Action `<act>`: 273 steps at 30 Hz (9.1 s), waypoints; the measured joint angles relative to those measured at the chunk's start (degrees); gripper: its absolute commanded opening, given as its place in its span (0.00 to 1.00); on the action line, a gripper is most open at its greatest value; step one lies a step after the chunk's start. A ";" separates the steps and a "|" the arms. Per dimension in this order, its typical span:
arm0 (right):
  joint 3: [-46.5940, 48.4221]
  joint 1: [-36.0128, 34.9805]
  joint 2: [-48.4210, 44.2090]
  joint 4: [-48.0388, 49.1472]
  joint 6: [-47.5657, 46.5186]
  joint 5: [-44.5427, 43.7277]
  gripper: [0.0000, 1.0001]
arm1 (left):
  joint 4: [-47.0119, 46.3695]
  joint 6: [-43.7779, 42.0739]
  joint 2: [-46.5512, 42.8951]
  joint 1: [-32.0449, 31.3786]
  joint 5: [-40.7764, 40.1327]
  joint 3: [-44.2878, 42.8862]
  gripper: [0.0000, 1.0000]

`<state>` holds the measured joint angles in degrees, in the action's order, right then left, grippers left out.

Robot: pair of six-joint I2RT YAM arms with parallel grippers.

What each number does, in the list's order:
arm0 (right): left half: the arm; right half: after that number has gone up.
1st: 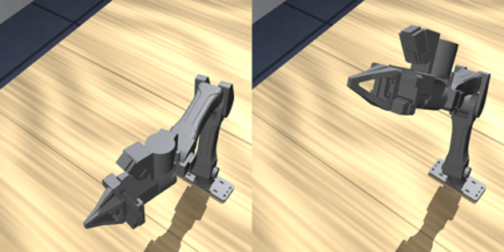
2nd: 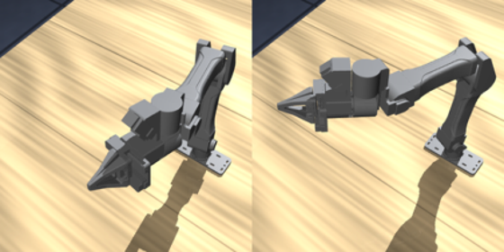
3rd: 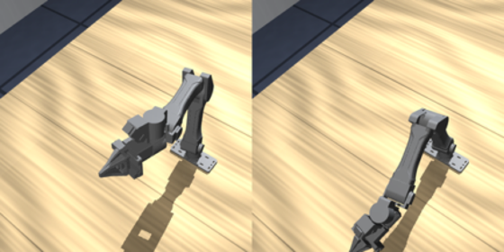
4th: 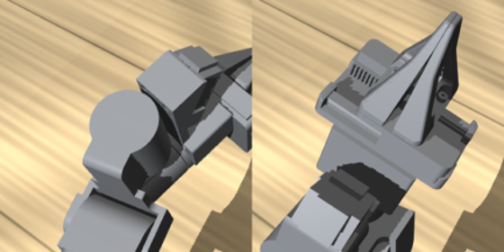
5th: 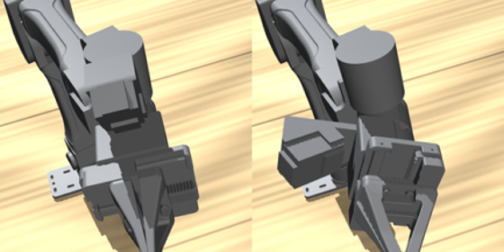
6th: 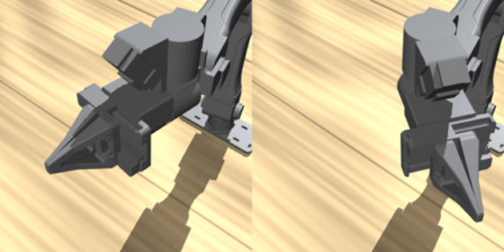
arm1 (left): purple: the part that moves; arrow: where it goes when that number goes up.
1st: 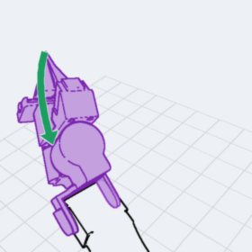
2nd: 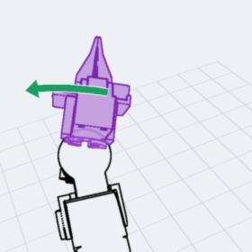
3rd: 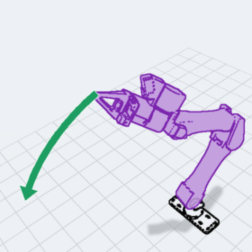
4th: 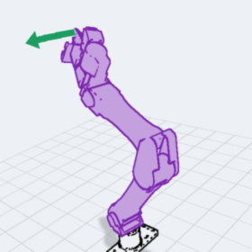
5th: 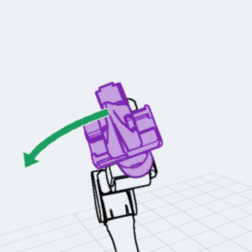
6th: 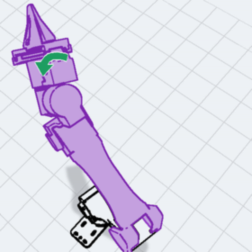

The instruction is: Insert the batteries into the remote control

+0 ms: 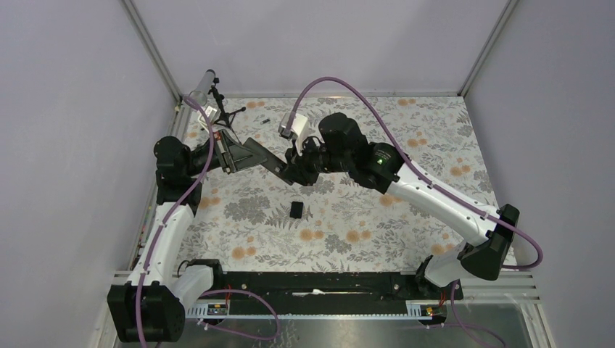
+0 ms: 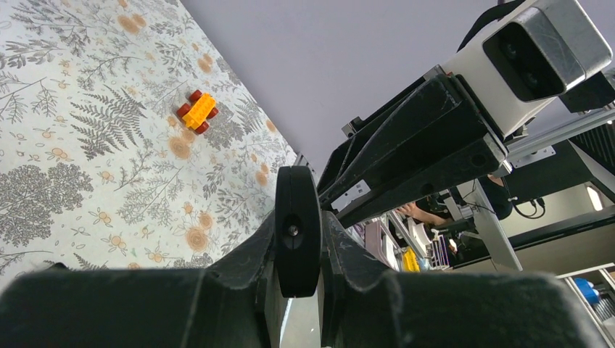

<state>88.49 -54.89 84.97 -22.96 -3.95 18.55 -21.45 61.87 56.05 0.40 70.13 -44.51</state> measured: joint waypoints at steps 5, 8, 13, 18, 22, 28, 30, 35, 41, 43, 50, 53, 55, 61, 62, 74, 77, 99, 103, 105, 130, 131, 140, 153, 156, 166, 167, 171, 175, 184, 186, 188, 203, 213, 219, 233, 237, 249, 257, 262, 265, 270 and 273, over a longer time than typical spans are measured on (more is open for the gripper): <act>1.01 -0.02 0.31 -0.96 -0.11 -0.09 0.28 | -1.77 1.29 0.33 0.00 0.00 0.13 0.00; 2.54 -0.04 1.09 -2.12 0.15 -0.50 0.31 | -2.25 1.42 0.33 0.02 -0.13 0.15 0.00; 4.11 -0.24 2.05 -3.02 0.85 -1.11 0.41 | -2.03 0.96 0.33 0.04 -0.59 0.15 0.00; 5.01 -0.44 2.27 -4.50 1.60 -1.95 0.42 | -0.44 -0.39 0.33 0.04 -0.98 0.15 0.00; 5.92 -0.46 2.32 -5.14 2.36 -2.91 0.48 | 0.68 -0.96 0.33 0.04 -1.18 0.15 0.00; 7.43 -0.52 2.32 -5.20 4.66 -6.19 0.75 | 1.68 -1.46 0.31 0.04 -1.36 0.15 0.00; 8.22 -0.48 2.32 -5.20 6.88 -8.20 0.86 | 1.81 -1.57 0.31 -0.02 -1.36 0.15 0.00; 9.42 -0.44 1.97 -5.20 16.24 -14.75 1.00 | 2.19 -2.01 0.02 0.00 -1.86 0.15 0.00; 5.16 -0.09 -2.25 -4.22 33.31 -20.70 1.00 | 1.90 -1.51 -1.01 -0.02 -4.26 0.15 0.00; 0.70 0.17 -5.16 -2.12 39.45 -20.79 0.99 | 1.16 -0.26 -1.22 -0.02 -5.46 0.15 0.00; -4.83 1.03 -6.23 2.95 52.39 -17.84 1.00 | -2.67 5.07 -1.33 -0.02 -8.22 0.31 0.00; -5.99 1.03 -6.05 5.97 55.06 -15.61 1.00 | -2.67 6.21 -1.40 -0.02 -8.94 0.35 0.00; -6.12 1.07 -5.79 7.39 56.37 -14.40 1.00 | -2.71 6.97 -1.62 -0.02 -9.31 0.55 0.00; -7.15 1.90 -4.98 10.03 60.08 -12.48 0.90 | -3.26 7.74 -2.56 0.04 -9.94 1.14 0.00; -7.39 2.05 -4.96 10.49 60.67 -12.04 0.89 | -3.39 7.80 -2.71 0.04 -9.97 1.20 0.00; -7.74 3.13 -3.04 11.69 62.34 -9.84 0.56 | -4.35 9.14 -3.93 0.04 -10.47 1.81 0.00; -7.76 3.39 -2.97 11.63 62.34 -9.51 0.53 | -4.50 9.35 -3.96 -0.09 -10.82 1.81 0.00; -10.91 6.21 -3.52 23.19 63.69 -1.88 0.81 | -8.70 17.90 -3.54 -0.90 -11.98 1.81 0.00; -13.16 8.92 -5.22 25.68 63.80 -0.55 0.77 | -8.98 17.62 -2.84 -0.92 -11.85 1.77 0.00; -14.58 10.08 -6.36 26.91 63.80 0.22 0.71 | -9.55 17.75 -2.27 -0.92 -11.78 1.77 0.00; -19.04 11.34 -9.27 31.12 51.23 8.15 0.24 | -17.73 24.09 0.13 -0.92 -12.20 1.77 0.00; -19.04 11.34 -9.27 31.41 50.82 8.20 0.23 | -17.77 24.65 0.33 -0.92 -12.26 1.77 0.00; -19.04 11.41 -8.94 32.72 49.44 9.84 0.50 | -18.10 26.53 0.44 -0.92 -12.46 1.77 0.00; -18.91 12.83 -8.85 31.41 48.13 12.07 0.99 | -18.47 22.16 0.17 -0.92 -9.79 1.77 0.00; -18.14 13.16 -8.70 31.01 47.25 14.62 0.94 | -20.09 21.40 -0.28 -0.92 -7.93 1.79 0.00; -7.78 12.50 -2.12 27.65 40.94 28.22 0.82 | -23.56 16.55 -5.57 -1.53 -1.68 1.92 0.00; -6.88 12.07 -1.25 26.88 40.15 28.63 0.78 | -23.17 15.93 -5.77 -1.57 -1.46 1.92 0.00; -3.96 9.38 2.05 23.41 38.03 29.46 0.49 | -20.65 13.55 -5.81 -1.64 -1.29 1.92 0.00; -3.80 8.50 3.50 23.28 38.40 30.71 0.23 | -18.23 11.82 -5.81 -1.66 -1.31 1.92 0.08; -4.04 8.55 3.54 24.79 39.50 29.16 0.12 | -7.78 4.85 -6.80 -1.77 -3.02 1.33 0.98; -4.90 8.83 3.19 25.40 40.44 26.49 0.12 | 2.21 -1.79 -7.78 -1.84 -5.51 -0.48 0.99; -6.58 9.40 2.29 25.81 41.44 23.58 0.13 | 13.29 -9.60 -8.46 -1.81 -9.16 -3.74 0.99; -26.80 22.71 -8.20 22.32 44.74 11.69 0.13 | 47.67 -45.11 -3.21 -18.84 -45.38 -19.19 0.96; -34.51 26.47 -14.47 18.18 42.49 8.68 0.12 | 53.75 -62.47 34.84 -29.38 -74.18 -47.74 0.74; -34.80 27.02 -14.16 17.53 42.12 6.05 0.10 | 60.96 -71.04 54.42 -28.55 -82.71 -61.00 0.71; -34.07 27.76 -8.33 13.33 42.10 -2.58 0.07 | 65.53 -70.16 76.11 -12.11 -72.41 -81.35 0.78; -31.45 27.78 -5.22 11.17 41.86 -3.78 0.05 | 63.39 -69.11 79.60 -9.51 -66.40 -81.68 0.81; -25.97 27.85 1.68 8.02 41.64 -4.15 0.03 | 60.59 -59.91 85.79 -8.57 -57.94 -87.52 0.91; -24.94 27.85 2.62 7.93 41.70 -4.17 0.02 | 44.65 -38.34 86.33 -4.26 -45.55 -80.61 0.87; -24.76 27.85 2.62 7.80 41.70 -4.55 0.01 | 41.70 -34.01 86.73 -3.34 -48.65 -80.19 0.87; -24.76 27.85 2.62 7.43 41.70 -4.61 0.01 | 40.24 -31.78 86.79 -3.76 -50.49 -80.19 0.86; -24.57 27.85 2.64 6.80 41.70 -5.05 0.01 | 39.65 -27.50 88.76 -4.15 -51.41 -81.09 0.85; -23.89 27.85 2.86 6.45 41.70 -5.51 0.01 | 39.74 -25.09 90.64 -4.28 -52.28 -80.96 0.85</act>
<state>64.60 -27.05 87.83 -16.51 37.76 13.04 18.28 36.77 146.69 -3.88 17.85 -125.47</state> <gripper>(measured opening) 0.230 0.852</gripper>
